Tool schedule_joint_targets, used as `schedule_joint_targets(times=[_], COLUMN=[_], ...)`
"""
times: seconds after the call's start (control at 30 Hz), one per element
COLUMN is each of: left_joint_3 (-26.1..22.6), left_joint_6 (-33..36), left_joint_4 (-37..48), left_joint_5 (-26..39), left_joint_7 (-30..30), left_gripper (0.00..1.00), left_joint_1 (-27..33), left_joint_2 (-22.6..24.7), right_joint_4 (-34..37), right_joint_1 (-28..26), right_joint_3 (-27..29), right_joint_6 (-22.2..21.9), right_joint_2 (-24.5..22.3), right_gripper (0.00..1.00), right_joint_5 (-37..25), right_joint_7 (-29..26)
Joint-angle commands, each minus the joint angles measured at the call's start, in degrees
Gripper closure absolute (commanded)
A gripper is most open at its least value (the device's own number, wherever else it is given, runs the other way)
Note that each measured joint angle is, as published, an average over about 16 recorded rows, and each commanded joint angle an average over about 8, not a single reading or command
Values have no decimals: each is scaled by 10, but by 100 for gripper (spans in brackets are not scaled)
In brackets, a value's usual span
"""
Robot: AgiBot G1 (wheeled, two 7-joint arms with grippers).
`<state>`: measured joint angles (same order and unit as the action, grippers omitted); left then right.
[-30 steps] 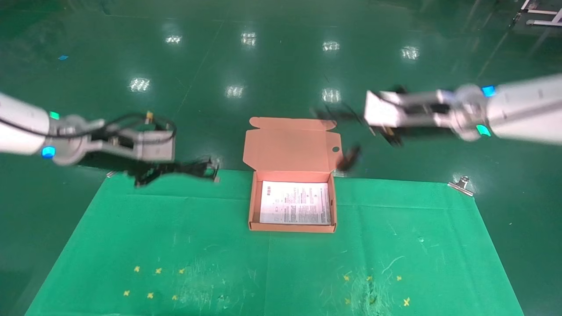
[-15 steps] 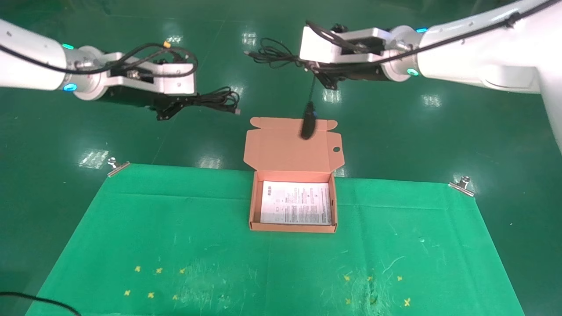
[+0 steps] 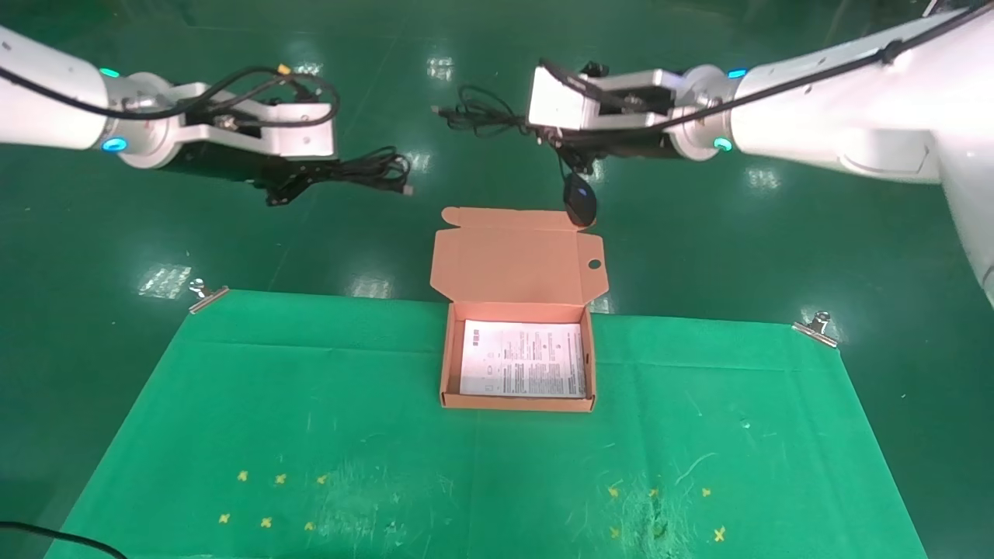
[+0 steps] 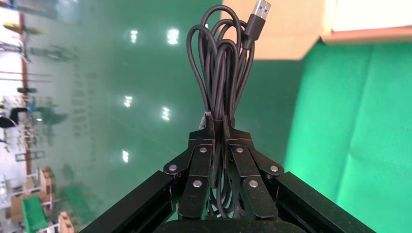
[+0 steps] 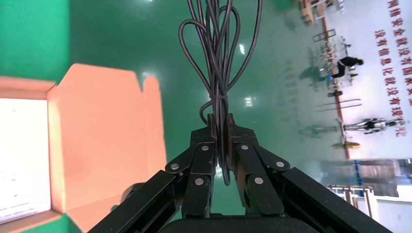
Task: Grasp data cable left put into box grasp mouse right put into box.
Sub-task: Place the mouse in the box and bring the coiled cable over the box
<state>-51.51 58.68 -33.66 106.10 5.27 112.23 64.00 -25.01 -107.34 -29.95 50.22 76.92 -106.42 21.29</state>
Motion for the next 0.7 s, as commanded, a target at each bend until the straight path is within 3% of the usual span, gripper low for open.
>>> schedule_joint_targets(times=[0.03, 0.37, 0.7], left_joint_3=[-2, -23, -37], left_joint_6=[2, 20, 47], left_joint_4=[0, -43, -116], left_joint_5=[3, 52, 93], left_joint_7=[-2, -68, -153], left_gripper=[100, 100, 100], left_joint_1=[-2, -11, -20], left_joint_2=[-4, -43, -88], right_joint_4=[1, -9, -47], right_joint_1=[4, 31, 61], right_joint_3=[-3, -36, -116], right_joint_6=[-2, 0, -27], right_joint_2=[0, 11, 14], right_gripper=[100, 100, 100], right_joint_5=[1, 30, 73], right_joint_7=[2, -3, -50])
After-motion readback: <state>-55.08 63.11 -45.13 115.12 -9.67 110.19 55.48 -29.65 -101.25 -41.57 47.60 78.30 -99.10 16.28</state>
